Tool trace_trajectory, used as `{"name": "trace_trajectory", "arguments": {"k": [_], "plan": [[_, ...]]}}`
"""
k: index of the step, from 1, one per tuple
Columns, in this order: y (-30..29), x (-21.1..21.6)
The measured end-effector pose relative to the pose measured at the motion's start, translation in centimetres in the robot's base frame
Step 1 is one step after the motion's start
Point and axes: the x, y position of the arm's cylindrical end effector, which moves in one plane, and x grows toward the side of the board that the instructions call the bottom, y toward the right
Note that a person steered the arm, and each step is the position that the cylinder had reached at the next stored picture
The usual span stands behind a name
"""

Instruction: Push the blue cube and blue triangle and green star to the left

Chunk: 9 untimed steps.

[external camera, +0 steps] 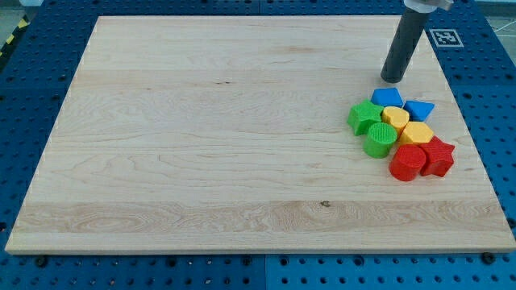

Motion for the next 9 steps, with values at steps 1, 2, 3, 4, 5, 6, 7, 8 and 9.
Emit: {"name": "trace_trajectory", "arguments": {"k": [1, 2, 3, 4, 5, 6, 7, 8, 9], "plan": [[4.6, 2.6], [5.1, 2.7], [6.2, 5.0], [6.4, 6.6], [6.4, 6.6], [5.0, 7.5], [3.7, 7.9], [3.6, 7.9], [3.6, 7.9]]}}
